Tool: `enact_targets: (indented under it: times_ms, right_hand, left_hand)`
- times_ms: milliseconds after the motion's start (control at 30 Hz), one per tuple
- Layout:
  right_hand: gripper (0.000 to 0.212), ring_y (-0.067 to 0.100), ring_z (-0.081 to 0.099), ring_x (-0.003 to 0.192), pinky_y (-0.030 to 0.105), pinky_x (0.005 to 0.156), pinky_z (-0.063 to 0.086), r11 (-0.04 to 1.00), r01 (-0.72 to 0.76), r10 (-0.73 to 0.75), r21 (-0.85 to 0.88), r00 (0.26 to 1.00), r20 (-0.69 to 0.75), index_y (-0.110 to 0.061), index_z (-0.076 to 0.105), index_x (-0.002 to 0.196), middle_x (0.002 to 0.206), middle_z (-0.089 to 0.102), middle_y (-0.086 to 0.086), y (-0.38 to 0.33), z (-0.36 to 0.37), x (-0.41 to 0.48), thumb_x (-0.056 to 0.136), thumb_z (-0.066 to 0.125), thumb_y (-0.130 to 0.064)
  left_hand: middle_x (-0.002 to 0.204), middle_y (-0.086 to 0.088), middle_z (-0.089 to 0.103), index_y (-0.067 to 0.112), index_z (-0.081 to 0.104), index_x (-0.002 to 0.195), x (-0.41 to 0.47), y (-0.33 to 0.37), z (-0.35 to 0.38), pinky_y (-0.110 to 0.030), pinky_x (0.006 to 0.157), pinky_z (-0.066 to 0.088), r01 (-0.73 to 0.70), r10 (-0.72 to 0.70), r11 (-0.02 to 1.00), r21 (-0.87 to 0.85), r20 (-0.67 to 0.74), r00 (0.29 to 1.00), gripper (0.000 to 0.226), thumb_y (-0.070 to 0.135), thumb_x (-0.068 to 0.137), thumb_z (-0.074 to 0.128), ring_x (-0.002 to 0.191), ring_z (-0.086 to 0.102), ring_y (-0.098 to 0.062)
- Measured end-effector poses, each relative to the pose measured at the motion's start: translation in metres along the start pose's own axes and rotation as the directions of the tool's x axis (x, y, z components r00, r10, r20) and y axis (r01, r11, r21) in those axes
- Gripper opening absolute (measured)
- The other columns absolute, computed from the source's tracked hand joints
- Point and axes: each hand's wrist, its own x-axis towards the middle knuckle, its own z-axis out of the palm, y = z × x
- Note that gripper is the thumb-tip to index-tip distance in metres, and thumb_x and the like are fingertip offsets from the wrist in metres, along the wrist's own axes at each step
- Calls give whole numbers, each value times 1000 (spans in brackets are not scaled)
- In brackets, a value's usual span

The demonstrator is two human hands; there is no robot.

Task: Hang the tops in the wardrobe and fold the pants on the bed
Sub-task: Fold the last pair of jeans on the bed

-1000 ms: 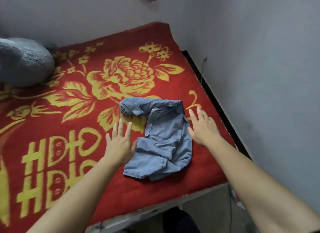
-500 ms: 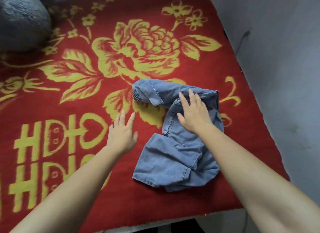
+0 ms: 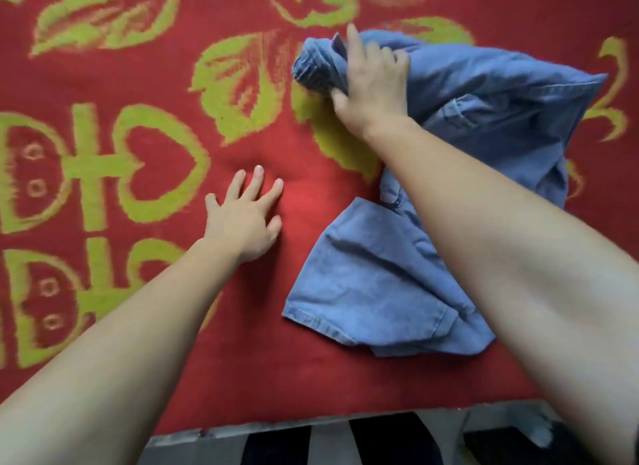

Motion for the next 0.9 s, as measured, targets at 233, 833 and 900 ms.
enact_targets:
  times_ms: [233,833,900]
  right_hand:
    - [65,30,61,115,32,92,45,729,-163,365,665,914,-176,-17,46,143,133,63,7,38,2,-146,82,65,-27]
    - [81,20,65,107,33,92,53,629,-435,388,644,894,224,-25,63,115,108,67,1,71,-2,-293,56,71,-80]
    - [88,21,63,112,34,96,51,587,-514,419,626,854,308,-27,58,117,113,66,0,65,-11,-291,53,64,-86]
  left_hand:
    - [164,7,-6,43,9,153,2,2,-6,-63,109,21,4,-3,999,-33,27,1000,65,49,95,37,151,-4,-21]
    - [108,7,70,27,63,120,-13,160,-56,-26,87,49,-190,155,500,-845,-128,980,38,47,88,65,97,64,-8]
    - [108,3,72,29,62,123,-15,170,-49,-30,89,49,-275,151,719,-638,-243,958,37,35,87,63,100,65,-16]
